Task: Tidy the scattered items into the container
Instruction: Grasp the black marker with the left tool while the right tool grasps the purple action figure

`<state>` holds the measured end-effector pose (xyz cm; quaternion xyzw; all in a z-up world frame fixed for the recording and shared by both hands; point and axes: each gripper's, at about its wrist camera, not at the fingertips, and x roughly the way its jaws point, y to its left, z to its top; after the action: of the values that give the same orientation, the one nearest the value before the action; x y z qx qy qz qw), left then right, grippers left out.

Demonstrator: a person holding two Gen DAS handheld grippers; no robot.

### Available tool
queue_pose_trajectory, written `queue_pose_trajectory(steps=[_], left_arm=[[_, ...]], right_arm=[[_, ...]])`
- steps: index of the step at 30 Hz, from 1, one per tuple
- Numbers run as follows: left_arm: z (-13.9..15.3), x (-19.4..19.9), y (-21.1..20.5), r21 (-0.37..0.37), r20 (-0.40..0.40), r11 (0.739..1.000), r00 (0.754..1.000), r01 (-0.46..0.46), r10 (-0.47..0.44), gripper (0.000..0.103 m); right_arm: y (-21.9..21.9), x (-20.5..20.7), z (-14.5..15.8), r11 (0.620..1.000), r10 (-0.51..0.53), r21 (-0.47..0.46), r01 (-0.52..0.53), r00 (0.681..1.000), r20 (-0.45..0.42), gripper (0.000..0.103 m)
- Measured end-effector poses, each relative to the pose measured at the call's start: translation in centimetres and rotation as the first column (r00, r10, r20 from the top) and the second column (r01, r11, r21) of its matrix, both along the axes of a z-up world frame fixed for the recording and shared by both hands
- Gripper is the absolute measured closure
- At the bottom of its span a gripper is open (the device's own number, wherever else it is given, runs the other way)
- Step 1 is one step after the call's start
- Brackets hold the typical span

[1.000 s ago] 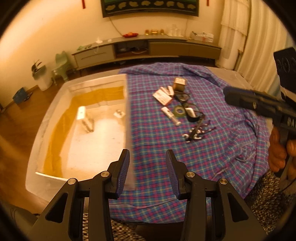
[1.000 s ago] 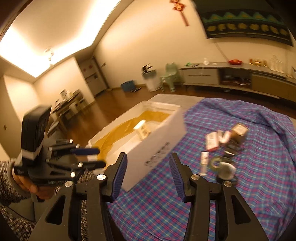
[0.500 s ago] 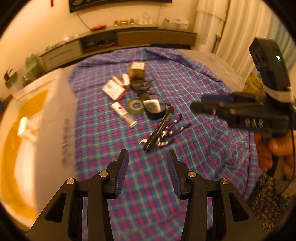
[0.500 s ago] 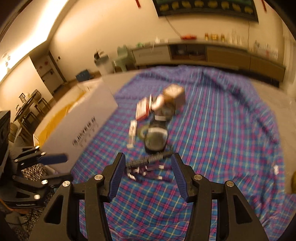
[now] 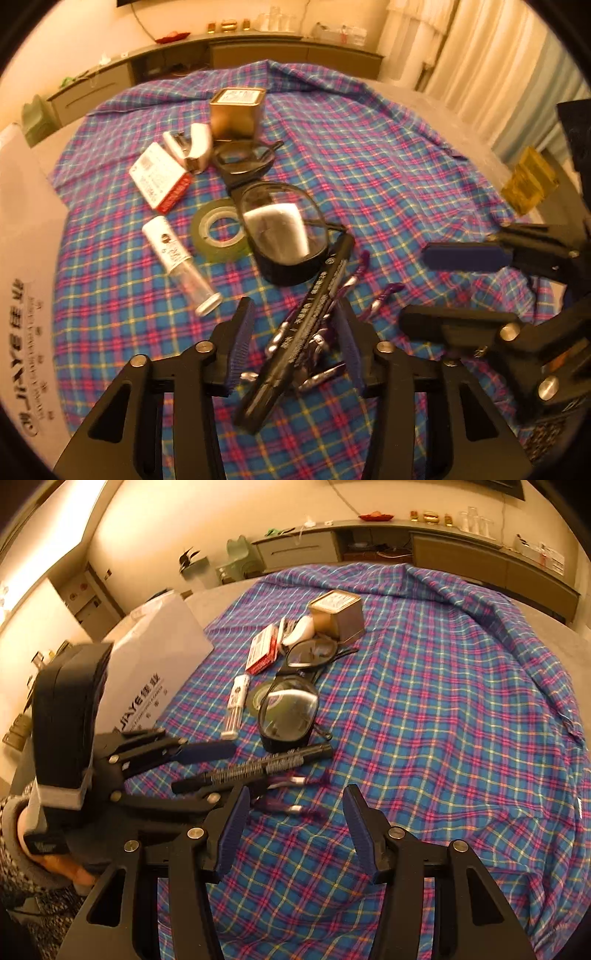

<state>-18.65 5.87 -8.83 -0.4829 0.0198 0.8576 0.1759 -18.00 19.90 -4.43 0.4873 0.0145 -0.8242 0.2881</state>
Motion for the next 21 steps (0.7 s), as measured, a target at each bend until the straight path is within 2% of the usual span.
queue_pose_trajectory(steps=[2,4,6,10,13,21], left_arm=[[0.2,0.3,0.2,-0.01,-0.02,1.0,1.0,0.018,-0.019,0.081],[0.4,0.7,-0.2,-0.008,-0.024,1.0,0.999,0.025,-0.025,0.085],[0.6,0.9,-1.1,0.026,-0.007,1.0,1.0,0.018,-0.018,0.089],[0.6,1.4,-3.3,0.095,0.05,0.995,0.999,-0.02,0.015,0.089],[0.8,2.4,-5.0,0.108,0.069,0.992,0.996,-0.061,0.054,0.089],[0.2,5.2,-9.8,0.123,0.121,0.976,0.979,-0.179,0.164,0.09]], right_arm=[[-0.2,-0.2,0.0,1.0,0.016,0.001,-0.016,1.0,-0.01,0.042],[-0.4,-0.4,-0.2,0.999,0.039,0.012,-0.039,0.999,-0.018,0.04],[-0.8,-0.5,-0.4,0.997,0.065,0.036,-0.064,0.997,-0.029,0.039],[-1.7,-0.6,-0.8,0.993,0.104,0.055,-0.102,0.994,-0.045,0.039],[-2.7,-0.4,-0.9,0.989,0.142,0.056,-0.138,0.987,-0.076,0.039],[-6.6,1.4,-1.9,0.947,0.314,0.132,-0.293,0.932,-0.179,0.034]])
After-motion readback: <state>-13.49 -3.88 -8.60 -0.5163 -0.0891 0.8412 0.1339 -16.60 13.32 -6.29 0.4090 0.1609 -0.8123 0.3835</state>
